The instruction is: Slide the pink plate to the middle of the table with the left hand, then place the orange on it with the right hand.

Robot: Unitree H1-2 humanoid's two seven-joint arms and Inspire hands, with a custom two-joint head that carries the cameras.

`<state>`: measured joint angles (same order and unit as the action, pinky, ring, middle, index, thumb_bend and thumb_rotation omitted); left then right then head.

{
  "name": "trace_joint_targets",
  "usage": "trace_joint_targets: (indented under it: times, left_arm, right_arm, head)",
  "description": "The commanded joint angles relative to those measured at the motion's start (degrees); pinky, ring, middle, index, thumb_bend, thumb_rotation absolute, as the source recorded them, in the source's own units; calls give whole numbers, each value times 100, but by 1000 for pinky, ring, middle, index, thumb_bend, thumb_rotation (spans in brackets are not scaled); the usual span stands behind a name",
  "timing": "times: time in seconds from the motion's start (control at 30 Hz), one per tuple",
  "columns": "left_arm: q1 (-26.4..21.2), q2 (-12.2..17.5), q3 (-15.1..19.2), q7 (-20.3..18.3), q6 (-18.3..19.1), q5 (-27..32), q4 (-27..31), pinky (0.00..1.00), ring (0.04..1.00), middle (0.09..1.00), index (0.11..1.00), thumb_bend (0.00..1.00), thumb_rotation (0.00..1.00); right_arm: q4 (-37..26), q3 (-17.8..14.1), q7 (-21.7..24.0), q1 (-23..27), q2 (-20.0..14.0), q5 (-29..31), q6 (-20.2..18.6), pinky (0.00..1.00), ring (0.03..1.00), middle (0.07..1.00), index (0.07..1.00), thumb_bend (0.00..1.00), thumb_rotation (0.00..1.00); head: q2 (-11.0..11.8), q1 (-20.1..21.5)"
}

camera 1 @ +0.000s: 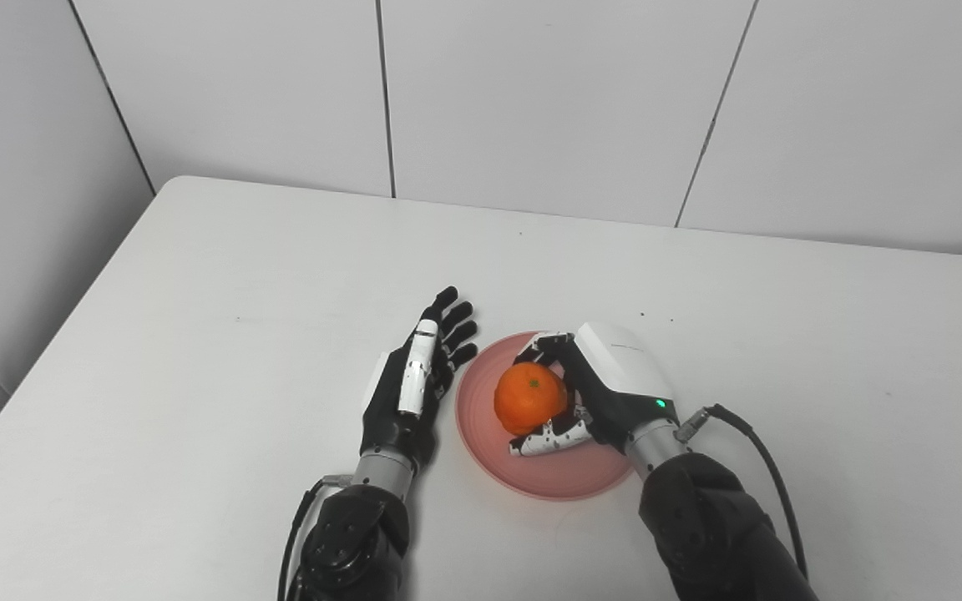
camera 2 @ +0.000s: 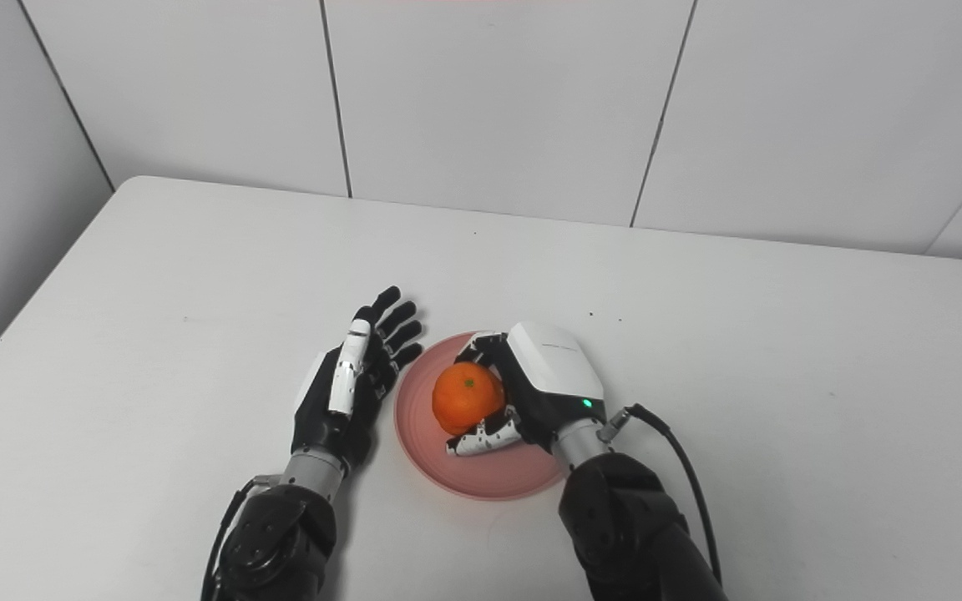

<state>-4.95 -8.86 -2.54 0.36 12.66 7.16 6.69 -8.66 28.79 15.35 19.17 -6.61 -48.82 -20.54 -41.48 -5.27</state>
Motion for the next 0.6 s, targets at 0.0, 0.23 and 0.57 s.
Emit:
trace_joint_targets:
  times: [0.0,0.23,0.57]
  left_arm:
    - [-58,-96,-3,88,-32,-54,39,884,900,911,896,423,1000]
    - [-52,-93,16,73,-43,-12,46,884,898,907,893,421,1000]
    - [-62,-74,18,72,-20,-32,52,879,896,907,894,422,1000]
  right_arm:
    - [-11,54,-46,157,14,-68,247,203,293,404,490,512,133]
    - [15,120,-144,122,16,-213,320,201,289,394,490,513,132]
    - [-102,72,-140,26,71,-314,210,248,361,495,493,520,146]
  head:
    - [-6,2]
    - [-16,57]
    - [-26,96]
